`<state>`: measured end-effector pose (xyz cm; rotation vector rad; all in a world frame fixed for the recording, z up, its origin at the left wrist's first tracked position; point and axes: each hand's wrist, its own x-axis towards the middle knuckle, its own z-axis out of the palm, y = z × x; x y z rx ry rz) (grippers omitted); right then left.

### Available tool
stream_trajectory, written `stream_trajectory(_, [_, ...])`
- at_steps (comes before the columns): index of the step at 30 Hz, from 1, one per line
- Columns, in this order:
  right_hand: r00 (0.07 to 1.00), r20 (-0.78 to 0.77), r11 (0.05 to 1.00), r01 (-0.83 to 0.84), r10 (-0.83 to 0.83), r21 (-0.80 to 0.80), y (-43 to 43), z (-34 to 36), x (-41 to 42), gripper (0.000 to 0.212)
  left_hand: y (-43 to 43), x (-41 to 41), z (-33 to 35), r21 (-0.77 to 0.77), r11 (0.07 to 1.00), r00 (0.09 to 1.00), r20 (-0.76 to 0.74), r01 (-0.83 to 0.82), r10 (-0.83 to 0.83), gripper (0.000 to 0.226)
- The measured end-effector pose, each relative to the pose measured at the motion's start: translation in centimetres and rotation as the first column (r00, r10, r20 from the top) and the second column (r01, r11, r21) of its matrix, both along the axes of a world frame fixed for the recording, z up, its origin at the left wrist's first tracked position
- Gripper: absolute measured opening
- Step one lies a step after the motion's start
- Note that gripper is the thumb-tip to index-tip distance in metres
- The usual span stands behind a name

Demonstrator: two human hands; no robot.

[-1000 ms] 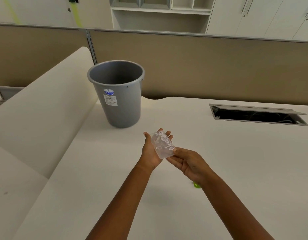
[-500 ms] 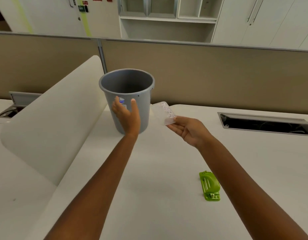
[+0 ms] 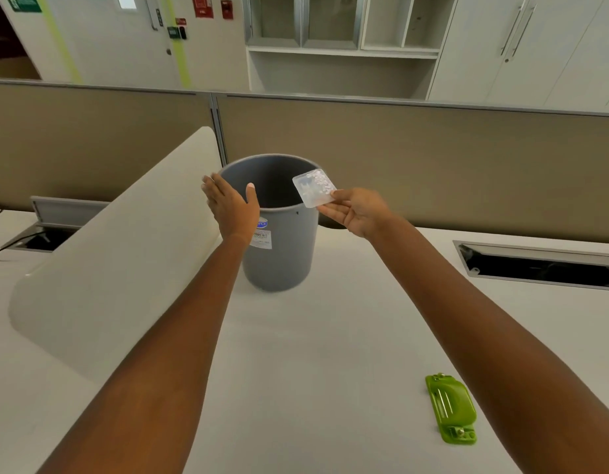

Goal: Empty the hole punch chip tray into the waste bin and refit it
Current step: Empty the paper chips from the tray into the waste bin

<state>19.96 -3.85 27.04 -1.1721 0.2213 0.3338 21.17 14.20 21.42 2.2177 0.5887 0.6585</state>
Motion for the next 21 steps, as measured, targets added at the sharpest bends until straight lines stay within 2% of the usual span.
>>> stream_trajectory(5, [1.000,-0.001,0.989,0.023,-0.023,-0.146,2.4,0.0,2.8,0.032,1.1,1.6,-0.6,0.107,0.991,0.994,-0.081,0.076,-0.068,0.065])
stream_trajectory(11, [0.990,0.138,0.903,0.082,-0.026,-0.421,4.4,-0.6,5.6,0.035,1.3,2.3,-0.9,0.173,0.979,0.982,-0.173,0.109,-0.079,0.063])
stream_trajectory(13, [0.968,0.237,0.756,0.093,0.084,-0.647,5.1,-1.0,6.2,0.031,1.2,2.3,-1.0,0.176,0.978,0.980,-0.182,0.110,-0.077,0.062])
stream_trajectory(15, [0.908,0.348,0.512,0.189,0.235,-0.838,5.7,-1.1,6.0,0.026,1.2,2.3,-1.0,0.181,0.978,0.979,-0.190,0.106,-0.071,0.061])
stream_trajectory(17, [0.826,0.420,0.354,0.291,0.375,-0.889,6.3,-1.0,5.6,0.027,1.2,2.3,-1.0,0.189,0.976,0.977,-0.200,0.107,-0.069,0.061])
stream_trajectory(21, [0.707,0.382,0.178,0.348,0.595,-0.921,6.8,-1.2,5.0,0.031,1.4,2.2,-1.1,0.223,0.969,0.974,-0.222,0.104,-0.054,0.059])
